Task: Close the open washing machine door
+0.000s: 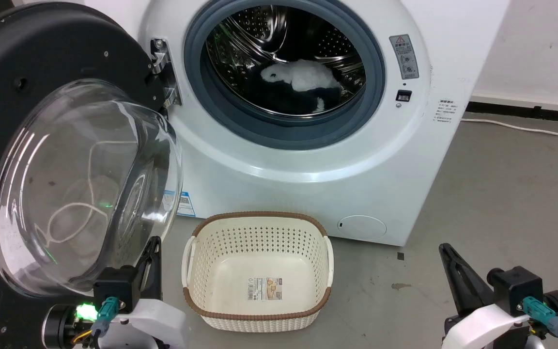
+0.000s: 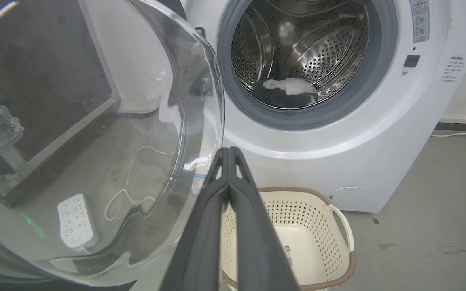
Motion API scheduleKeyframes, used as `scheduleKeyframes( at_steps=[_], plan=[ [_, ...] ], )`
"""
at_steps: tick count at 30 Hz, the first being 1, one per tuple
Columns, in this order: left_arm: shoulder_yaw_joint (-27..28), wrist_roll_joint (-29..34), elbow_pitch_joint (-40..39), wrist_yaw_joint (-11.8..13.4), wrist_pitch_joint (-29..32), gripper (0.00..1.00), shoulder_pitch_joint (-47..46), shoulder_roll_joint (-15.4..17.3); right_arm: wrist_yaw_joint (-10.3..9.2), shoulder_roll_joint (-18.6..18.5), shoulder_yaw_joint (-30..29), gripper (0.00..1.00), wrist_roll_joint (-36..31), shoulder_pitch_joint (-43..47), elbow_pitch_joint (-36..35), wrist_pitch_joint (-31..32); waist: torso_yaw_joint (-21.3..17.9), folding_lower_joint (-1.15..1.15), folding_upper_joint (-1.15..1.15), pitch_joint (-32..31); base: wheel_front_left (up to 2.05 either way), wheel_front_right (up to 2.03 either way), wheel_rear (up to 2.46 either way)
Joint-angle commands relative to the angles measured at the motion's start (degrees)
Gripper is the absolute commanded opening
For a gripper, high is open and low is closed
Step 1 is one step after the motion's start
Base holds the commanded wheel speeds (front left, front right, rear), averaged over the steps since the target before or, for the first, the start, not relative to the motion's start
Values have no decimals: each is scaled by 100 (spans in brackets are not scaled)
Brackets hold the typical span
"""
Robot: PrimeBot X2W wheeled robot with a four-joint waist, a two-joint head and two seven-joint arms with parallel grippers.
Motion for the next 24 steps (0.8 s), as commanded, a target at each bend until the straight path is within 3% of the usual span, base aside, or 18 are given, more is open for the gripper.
scheduleKeyframes(
  at_steps=[1,13,14,24],
  plan=[
    [4,15,-23,-25,2,0,63,-1,5,0,-3,0,-29,-82,-25,3,0,0,0,0,0,0,0],
    [4,15,-23,-25,2,0,63,-1,5,0,-3,0,-29,-82,-25,3,0,0,0,0,0,0,0],
    [0,0,0,0,0,100,0,0,0,0,1,100,0,0,0,0,0,0,0,0,0,0,0],
    [-42,-126,39,-15,-78,100,27,0,0,0,47,100,146,46,41,-81,3,0,0,2,0,0,0]
  ],
)
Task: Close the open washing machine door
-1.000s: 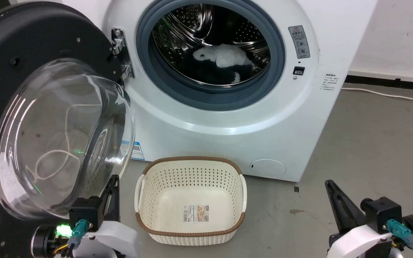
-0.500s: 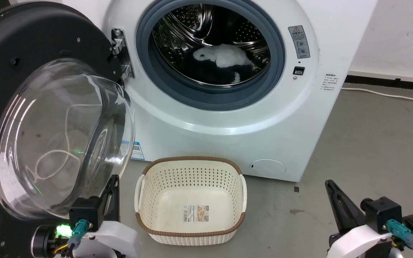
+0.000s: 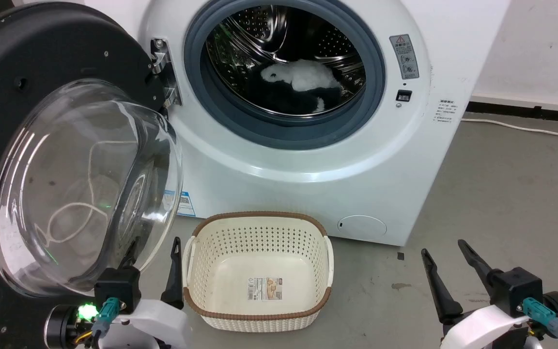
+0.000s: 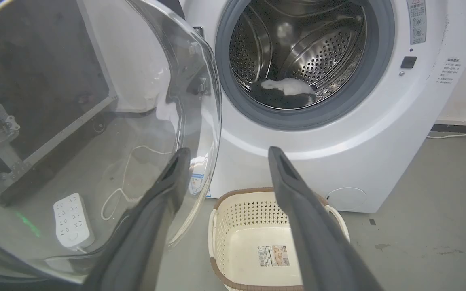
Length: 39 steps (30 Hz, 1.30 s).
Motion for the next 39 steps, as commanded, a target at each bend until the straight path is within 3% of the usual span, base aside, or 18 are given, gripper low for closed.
scheduleKeyframes(
  at_steps=[1,14,15,16,28,39],
  plan=[
    [-7,-63,16,-21,-54,100,28,0,0,0,20,100,67,41,17,-51,1,0,0,0,0,0,0],
    [-88,-306,107,-83,-236,100,78,0,1,0,113,100,381,138,75,-231,0,0,0,0,0,0,0],
    [-94,-321,112,-88,-248,91,82,0,1,0,119,100,403,144,79,-243,1,0,0,-1,0,0,0],
    [-101,-337,116,-93,-260,0,85,0,1,0,125,100,426,151,83,-255,2,0,0,-2,0,0,0],
    [-13,-596,-492,-194,-404,0,-14,0,1,0,185,100,716,232,164,-398,92,0,0,-15,0,0,0],
    [717,-890,-1477,-76,-536,0,-358,0,2,0,268,100,982,278,305,-530,418,0,0,-56,0,0,0]
  ],
)
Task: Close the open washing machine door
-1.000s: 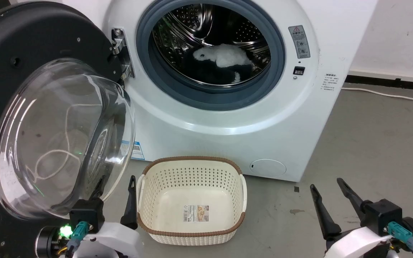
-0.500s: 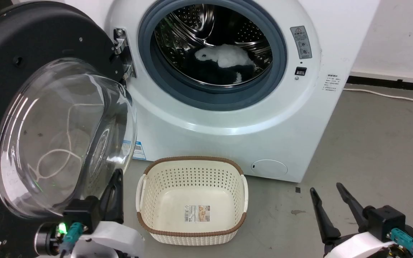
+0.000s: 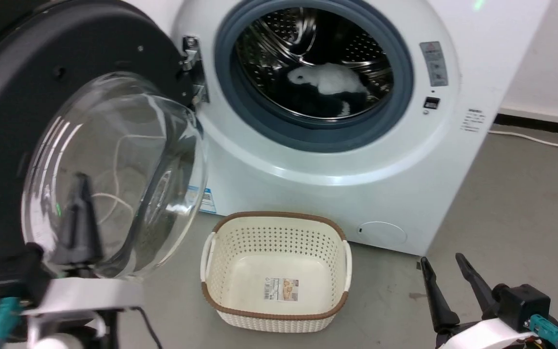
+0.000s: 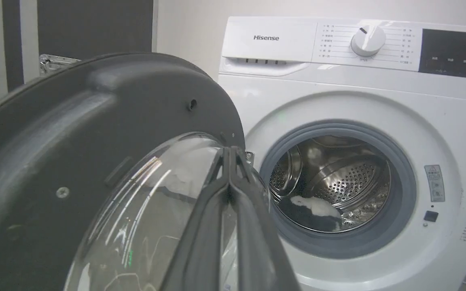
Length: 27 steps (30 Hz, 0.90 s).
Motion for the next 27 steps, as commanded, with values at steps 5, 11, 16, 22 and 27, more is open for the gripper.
scheduleKeyframes(
  at_steps=[5,11,16,22,27],
  plan=[
    [678,-125,-226,-11,-103,0,-210,5,2,0,50,100,186,126,97,-98,251,0,0,-27,0,0,0],
    [1506,-165,-159,-104,-175,0,-333,6,2,0,84,100,335,146,191,-170,521,0,0,-25,0,0,0],
    [1939,-201,480,-193,-230,0,-373,306,2,0,95,100,428,151,253,-230,697,0,0,19,0,0,0],
    [2178,-177,1355,-254,-74,0,-495,934,2,0,87,100,499,85,327,-302,792,0,0,182,0,0,0],
    [2014,-189,2082,-337,281,0,-579,1452,3,0,93,100,564,26,393,-362,839,0,0,339,0,0,0]
  ],
)
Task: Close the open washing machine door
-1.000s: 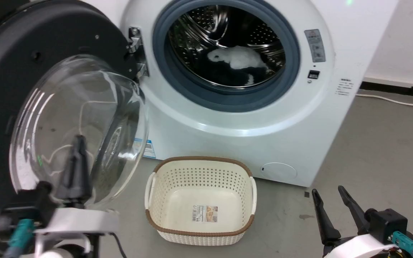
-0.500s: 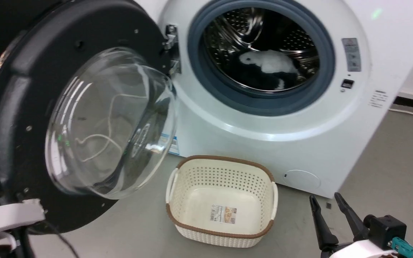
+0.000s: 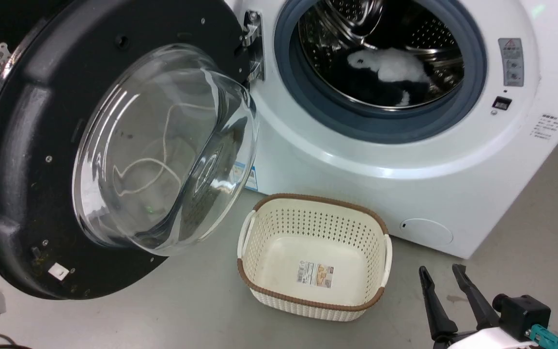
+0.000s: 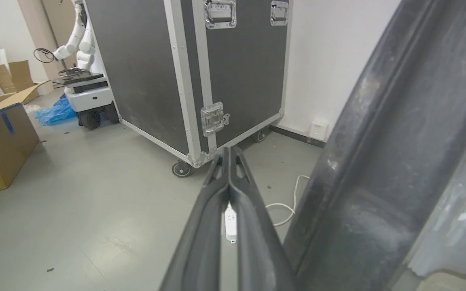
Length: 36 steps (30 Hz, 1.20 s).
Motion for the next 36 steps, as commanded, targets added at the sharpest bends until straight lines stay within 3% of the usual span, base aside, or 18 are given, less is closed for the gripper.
scheduleKeyframes(
  at_steps=[1,10,11,15,21,22,24,30,36],
  plan=[
    [-27,-52,139,-45,53,0,-118,162,4,0,10,100,81,-41,39,-71,23,-1,0,61,0,0,0],
    [-1096,-731,620,-115,454,0,-147,922,4,0,44,100,212,-119,141,-167,138,-1,0,228,0,0,0],
    [-1413,-1008,630,-128,480,0,-139,1107,4,0,63,100,263,-137,178,-191,174,-1,0,246,0,0,0],
    [-1835,-1468,608,-147,535,0,-117,1372,4,0,105,100,340,-166,228,-227,221,-1,0,257,0,0,0],
    [-3082,-2702,65,-191,819,0,20,2016,5,0,94,100,535,-185,327,-311,330,-1,0,197,0,0,0],
    [-3082,-2702,65,-191,819,0,20,2016,5,0,94,100,535,-185,327,-311,330,-1,0,197,0,0,0],
    [-3682,-3074,-306,-210,908,0,-16,2212,5,0,32,100,617,-170,372,-346,362,-1,0,156,0,0,0],
    [-4889,-3526,-1118,-247,1057,0,-314,2299,5,0,-171,100,756,-147,424,-418,327,-1,0,78,0,0,0],
    [-5962,-3841,-1534,-285,1013,0,-737,2133,5,0,-325,100,868,-162,447,-490,57,-1,0,70,0,0,0]
  ],
)
